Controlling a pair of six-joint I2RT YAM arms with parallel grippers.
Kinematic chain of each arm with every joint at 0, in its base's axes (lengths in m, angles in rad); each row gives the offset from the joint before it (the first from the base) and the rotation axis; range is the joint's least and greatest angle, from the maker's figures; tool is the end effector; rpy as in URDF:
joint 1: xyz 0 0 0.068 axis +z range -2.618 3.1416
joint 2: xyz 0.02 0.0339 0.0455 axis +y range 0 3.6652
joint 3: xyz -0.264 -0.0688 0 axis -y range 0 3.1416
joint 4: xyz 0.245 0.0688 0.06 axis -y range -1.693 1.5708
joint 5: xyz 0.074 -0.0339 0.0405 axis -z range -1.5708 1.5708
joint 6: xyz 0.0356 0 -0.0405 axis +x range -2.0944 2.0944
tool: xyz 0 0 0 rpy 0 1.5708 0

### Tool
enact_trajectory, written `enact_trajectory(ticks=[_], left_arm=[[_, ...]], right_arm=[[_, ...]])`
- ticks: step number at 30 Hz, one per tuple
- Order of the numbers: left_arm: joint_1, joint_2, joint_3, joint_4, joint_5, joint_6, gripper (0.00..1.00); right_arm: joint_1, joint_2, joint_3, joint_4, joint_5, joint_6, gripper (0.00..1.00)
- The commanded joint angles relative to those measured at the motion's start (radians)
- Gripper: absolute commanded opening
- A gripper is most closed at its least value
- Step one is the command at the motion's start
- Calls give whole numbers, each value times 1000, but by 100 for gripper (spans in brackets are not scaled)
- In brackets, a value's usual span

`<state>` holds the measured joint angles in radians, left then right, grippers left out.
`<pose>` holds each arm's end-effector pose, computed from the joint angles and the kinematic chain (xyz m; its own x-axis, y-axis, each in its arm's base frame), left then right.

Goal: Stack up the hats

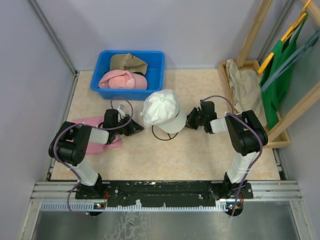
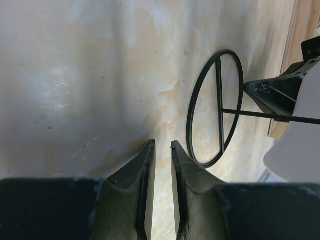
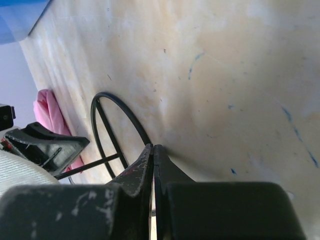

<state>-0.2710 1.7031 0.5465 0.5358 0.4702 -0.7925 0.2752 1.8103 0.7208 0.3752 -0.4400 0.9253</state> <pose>0.2793 -0.0943 0.1136 -0.8163 -0.4321 -0.3834 0.0177 0.6447 -0.7643 0.3130 0.1041 0.1110 -0.8231 0.5186 -0.2316 0.1694 0.6134 0.7714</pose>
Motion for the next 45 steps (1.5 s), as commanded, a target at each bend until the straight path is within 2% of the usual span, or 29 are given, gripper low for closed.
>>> enact_trajectory(ticks=[1,4,5,7,9,11,14,19,26,29,33,45], left_arm=[[29,-36,-16,-1,-22,12,25],[33,-23,2,15,3,22,27],[33,-7,14,23,15,28,27],[33,21,23,91,55,13,30],[32,58,24,171,87,-15,32],[32,93,23,246,111,-44,32],[32,119,17,302,118,-75,32],[34,75,-45,353,79,-113,32],[47,-102,-113,256,-12,-113,31],[57,-229,-110,141,-66,-74,32],[67,-325,-62,0,-94,-27,34],[108,-373,-23,-48,-78,-11,35]], right_arm=[[29,24,14,-123,96,-57,0],[17,-65,-12,-189,163,-94,0],[11,-104,-25,-197,171,-98,4],[1,-165,-51,-218,178,-103,25],[-15,-232,-82,-229,182,-103,40],[-41,-302,-125,-233,183,-99,47],[-97,-420,-209,-216,139,-75,49],[-169,-564,-303,-133,-3,-8,51],[-169,-645,-332,-68,-73,48,56],[-169,-628,-348,20,-101,89,57],[-166,-548,-355,142,-139,134,57],[-69,-311,-414,620,-138,330,58]])
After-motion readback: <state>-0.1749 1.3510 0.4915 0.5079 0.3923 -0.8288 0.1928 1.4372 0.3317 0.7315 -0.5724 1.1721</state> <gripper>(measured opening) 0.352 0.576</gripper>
